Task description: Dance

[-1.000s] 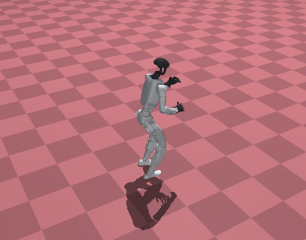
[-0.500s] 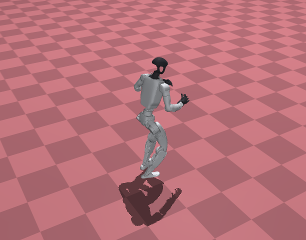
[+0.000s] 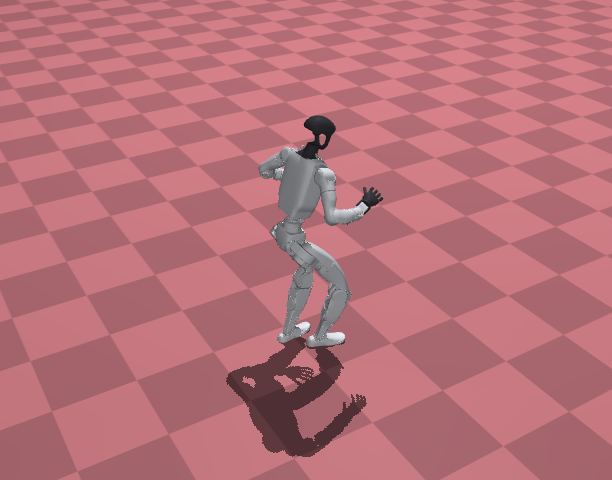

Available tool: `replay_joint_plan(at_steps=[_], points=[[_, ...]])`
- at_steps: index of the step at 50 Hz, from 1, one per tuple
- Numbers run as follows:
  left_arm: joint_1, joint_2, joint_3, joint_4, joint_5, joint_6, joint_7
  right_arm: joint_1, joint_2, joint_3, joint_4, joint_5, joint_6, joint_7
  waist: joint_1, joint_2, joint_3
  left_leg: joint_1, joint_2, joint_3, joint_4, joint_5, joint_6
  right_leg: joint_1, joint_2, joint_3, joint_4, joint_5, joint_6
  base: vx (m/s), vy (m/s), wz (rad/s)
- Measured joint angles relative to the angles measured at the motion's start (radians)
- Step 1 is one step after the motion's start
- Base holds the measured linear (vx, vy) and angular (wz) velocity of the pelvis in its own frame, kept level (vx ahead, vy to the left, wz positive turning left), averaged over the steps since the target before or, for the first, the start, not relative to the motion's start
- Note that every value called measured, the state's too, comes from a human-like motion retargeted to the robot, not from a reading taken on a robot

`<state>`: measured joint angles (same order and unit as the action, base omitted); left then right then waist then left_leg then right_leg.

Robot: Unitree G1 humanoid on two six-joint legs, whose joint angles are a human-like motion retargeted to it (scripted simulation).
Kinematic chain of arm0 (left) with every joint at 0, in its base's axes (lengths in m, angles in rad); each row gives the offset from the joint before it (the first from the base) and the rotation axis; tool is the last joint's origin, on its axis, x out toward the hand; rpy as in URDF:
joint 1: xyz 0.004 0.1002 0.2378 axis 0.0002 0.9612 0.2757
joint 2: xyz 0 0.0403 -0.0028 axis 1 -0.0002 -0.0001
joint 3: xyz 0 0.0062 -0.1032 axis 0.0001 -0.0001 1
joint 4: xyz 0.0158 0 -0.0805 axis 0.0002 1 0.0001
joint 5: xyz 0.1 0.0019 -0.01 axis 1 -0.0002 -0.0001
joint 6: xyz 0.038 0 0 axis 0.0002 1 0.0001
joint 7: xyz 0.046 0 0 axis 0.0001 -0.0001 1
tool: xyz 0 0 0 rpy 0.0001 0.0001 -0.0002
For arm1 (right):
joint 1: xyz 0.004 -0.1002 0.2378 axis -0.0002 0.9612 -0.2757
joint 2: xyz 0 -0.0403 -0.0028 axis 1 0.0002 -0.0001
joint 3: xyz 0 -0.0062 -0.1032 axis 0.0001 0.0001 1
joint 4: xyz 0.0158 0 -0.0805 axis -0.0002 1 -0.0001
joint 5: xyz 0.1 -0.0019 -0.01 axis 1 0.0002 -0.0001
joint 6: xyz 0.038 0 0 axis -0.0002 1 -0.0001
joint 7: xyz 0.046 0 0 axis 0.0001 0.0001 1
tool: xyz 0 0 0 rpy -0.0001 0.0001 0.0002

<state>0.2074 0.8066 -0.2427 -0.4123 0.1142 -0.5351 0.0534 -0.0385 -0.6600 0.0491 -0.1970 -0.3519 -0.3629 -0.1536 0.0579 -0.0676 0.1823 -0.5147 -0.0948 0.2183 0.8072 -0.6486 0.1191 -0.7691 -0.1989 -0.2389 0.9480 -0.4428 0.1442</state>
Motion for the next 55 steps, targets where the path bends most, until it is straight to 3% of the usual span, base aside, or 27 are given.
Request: replay_joint_plan(at_steps=[7,14,20,23,32,40,44,47,51,53,55], points=[[0.239,-0.106,0.148,0.154,0.025,0.001,-0.031,-0.080,-0.058,-0.090,-0.167,-0.076,-0.033,-0.070,0.102,-0.141,-0.027,0.059,-0.018,0.080,-0.031,-0.020,0.016,0.015,-0.195,-0.035,0.211,-0.143,-0.044,0.04,-0.06,-1.03],[0.281,-0.249,0.255,0.318,0.015,0.008,-0.039,-0.155,-0.017,-0.078,-0.236,-0.114,-0.051,-0.134,0.228,-0.304,0.018,0.226,-0.111,0.151,-0.197,-0.009,0.036,0.181,-0.372,-0.039,0.306,-0.259,-0.044,0.09,-0.05,-0.86],[0.282,-0.309,0.293,0.407,0.002,0.024,-0.061,-0.146,0.003,-0.061,-0.237,-0.081,-0.070,-0.104,0.273,-0.372,-0.004,0.286,-0.135,0.202,-0.329,0.046,0.016,0.277,-0.380,-0.091,0.143,-0.337,-0.025,0.06,-0.08,-0.63],[0.273,-0.326,0.306,0.437,0.001,0.026,-0.056,-0.133,0.012,-0.064,-0.215,-0.059,-0.075,-0.101,0.267,-0.368,-0.039,0.285,-0.119,0.212,-0.372,0.066,0.004,0.291,-0.335,-0.114,0.057,-0.351,-0.031,0.05,-0.09,-0.57],[0.186,-0.364,0.296,0.483,0.056,0.018,0.033,-0.046,0.121,-0.034,-0.070,-0.055,-0.074,-0.101,0.187,-0.317,-0.123,0.262,-0.076,0.168,-0.366,0.048,-0.015,0.285,-0.238,-0.096,-0.023,-0.353,-0.036,0.04,-0.09,-0.53],[0.012,-0.346,0.202,0.475,0.130,0.037,0.049,0.017,0.203,0.152,0.161,-0.061,-0.049,0.051,0.070,-0.248,-0.157,0.254,-0.012,0.161,-0.305,0.012,-0.026,0.298,-0.157,-0.074,-0.048,-0.346,-0.032,0.02,-0.12,-0.40],[-0.084,-0.296,0.135,0.412,0.136,0.039,0.013,0.032,0.203,0.240,0.257,-0.046,-0.023,0.129,0.029,-0.195,-0.170,0.195,0.067,0.143,-0.182,-0.018,-0.025,0.318,-0.079,-0.083,-0.105,-0.331,-0.042,0.01,-0.16,-0.39],[-0.143,-0.250,0.098,0.338,0.126,0.036,-0.016,0.048,0.185,0.283,0.312,-0.031,-0.006,0.176,0.033,-0.136,-0.173,0.100,0.160,0.070,0.021,-0.025,-0.037,0.345,0.018,-0.090,-0.169,-0.306,-0.062,-0.01,-0.20,-0.79],[-0.186,-0.212,0.084,0.230,0.102,0.035,-0.027,0.085,0.150,0.298,0.376,-0.013,0.015,0.197,0.098,-0.019,-0.166,-0.100,0.246,-0.150,0.397,-0.046,-0.065,0.395,0.211,-0.079,-0.259,-0.255,-0.102,-0.01,-0.19,-1.32],[-0.197,-0.211,0.089,0.179,0.080,0.050,-0.027,0.097,0.116,0.277,0.411,-0.001,0.026,0.190,0.149,0.079,-0.180,-0.221,0.306,-0.267,0.599,-0.035,-0.074,0.478,0.369,-0.066,-0.463,-0.153,-0.133,0.05,-0.17,-1.37],[-0.185,-0.213,0.100,0.151,0.072,0.056,-0.019,0.121,0.099,0.265,0.441,-0.002,0.036,0.177,0.178,0.125,-0.178,-0.287,0.296,-0.333,0.767,-0.020,-0.064,0.513,0.427,-0.044,-0.491,-0.137,-0.152,0.08,-0.13,-1.12]])
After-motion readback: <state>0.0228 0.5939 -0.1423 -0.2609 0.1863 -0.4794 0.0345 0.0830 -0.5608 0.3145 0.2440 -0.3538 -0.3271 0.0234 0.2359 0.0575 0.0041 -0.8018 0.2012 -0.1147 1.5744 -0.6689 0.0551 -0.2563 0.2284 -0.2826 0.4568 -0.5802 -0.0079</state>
